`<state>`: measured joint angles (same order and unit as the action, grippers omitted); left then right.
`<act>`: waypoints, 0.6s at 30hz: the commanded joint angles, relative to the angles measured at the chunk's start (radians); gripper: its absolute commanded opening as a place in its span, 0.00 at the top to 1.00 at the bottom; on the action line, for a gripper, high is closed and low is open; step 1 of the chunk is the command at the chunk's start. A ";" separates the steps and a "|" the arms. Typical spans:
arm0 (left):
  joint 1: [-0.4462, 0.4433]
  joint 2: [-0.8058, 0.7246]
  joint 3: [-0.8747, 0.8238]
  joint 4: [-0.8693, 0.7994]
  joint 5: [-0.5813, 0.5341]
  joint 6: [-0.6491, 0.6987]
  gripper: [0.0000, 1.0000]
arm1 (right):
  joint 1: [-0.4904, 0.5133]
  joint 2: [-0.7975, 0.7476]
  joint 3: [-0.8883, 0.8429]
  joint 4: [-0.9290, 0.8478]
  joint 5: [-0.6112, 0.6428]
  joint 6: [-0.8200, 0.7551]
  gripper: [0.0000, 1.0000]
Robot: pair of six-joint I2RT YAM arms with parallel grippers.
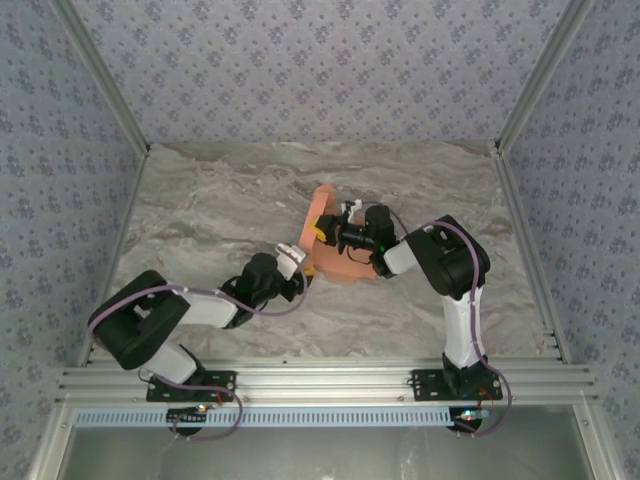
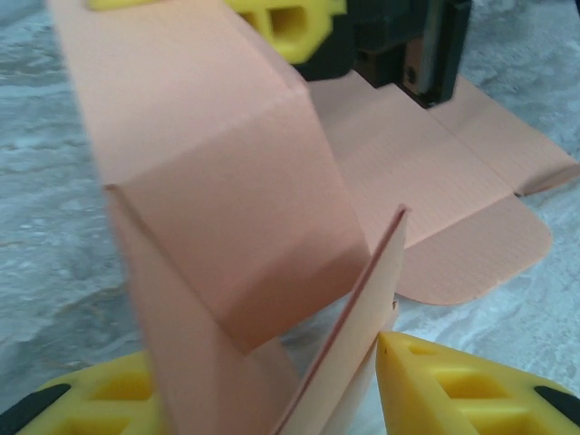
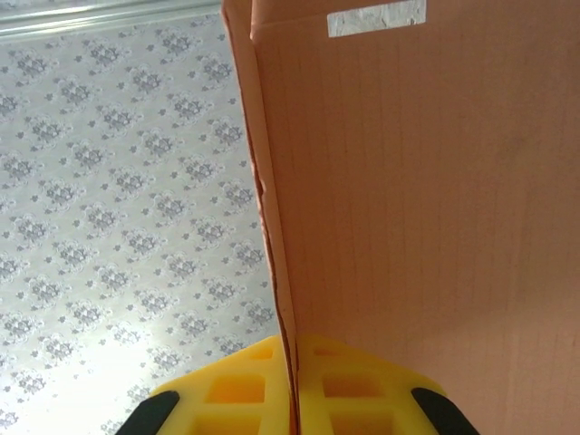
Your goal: Fold the paper box
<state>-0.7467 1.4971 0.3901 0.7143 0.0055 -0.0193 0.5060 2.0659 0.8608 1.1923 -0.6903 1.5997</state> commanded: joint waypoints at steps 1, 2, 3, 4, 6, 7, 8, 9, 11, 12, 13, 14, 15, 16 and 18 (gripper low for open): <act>0.046 -0.076 0.028 -0.067 -0.031 0.024 0.52 | 0.013 -0.022 0.009 0.039 0.098 0.053 0.92; 0.059 -0.091 0.025 -0.074 -0.043 0.025 0.52 | 0.018 -0.022 0.009 0.050 0.119 0.054 0.92; 0.074 -0.108 0.020 -0.079 -0.057 0.024 0.50 | 0.023 -0.023 0.007 0.063 0.146 0.054 0.92; 0.090 -0.121 0.015 -0.082 -0.068 0.025 0.48 | 0.026 -0.020 0.004 0.081 0.174 0.053 0.92; 0.115 -0.131 0.013 -0.085 -0.064 0.031 0.46 | 0.027 -0.014 0.002 0.108 0.209 0.045 0.91; 0.122 -0.131 0.013 -0.088 -0.060 0.033 0.46 | 0.025 -0.007 0.002 0.114 0.225 0.041 0.91; 0.125 -0.129 0.010 -0.086 -0.051 0.036 0.46 | 0.026 0.001 0.003 0.122 0.234 0.035 0.91; 0.128 -0.123 0.009 -0.082 -0.044 0.036 0.46 | 0.026 0.013 0.003 0.132 0.245 0.035 0.91; 0.128 -0.108 0.006 -0.070 -0.029 0.031 0.47 | 0.026 0.045 0.007 0.169 0.258 0.050 0.91; 0.128 -0.101 0.004 -0.060 -0.022 0.027 0.48 | 0.024 0.060 0.009 0.180 0.259 0.054 0.91; 0.128 -0.092 0.000 -0.050 -0.013 0.019 0.49 | 0.024 0.071 0.012 0.184 0.257 0.058 0.92; 0.128 -0.084 -0.003 -0.040 -0.001 0.016 0.50 | 0.023 0.078 0.013 0.186 0.254 0.055 0.92; 0.128 -0.079 -0.006 -0.035 0.008 0.014 0.51 | 0.022 0.081 0.009 0.183 0.251 0.051 0.92; 0.128 -0.074 -0.009 -0.029 0.015 0.014 0.53 | 0.021 0.082 0.008 0.174 0.244 0.046 0.92; 0.128 -0.067 -0.012 -0.026 0.025 0.019 0.58 | 0.020 0.082 0.009 0.156 0.229 0.033 0.92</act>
<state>-0.6224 1.4181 0.3882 0.6540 -0.0063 -0.0002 0.5289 2.1277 0.8616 1.3415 -0.4671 1.6379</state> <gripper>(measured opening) 0.433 0.087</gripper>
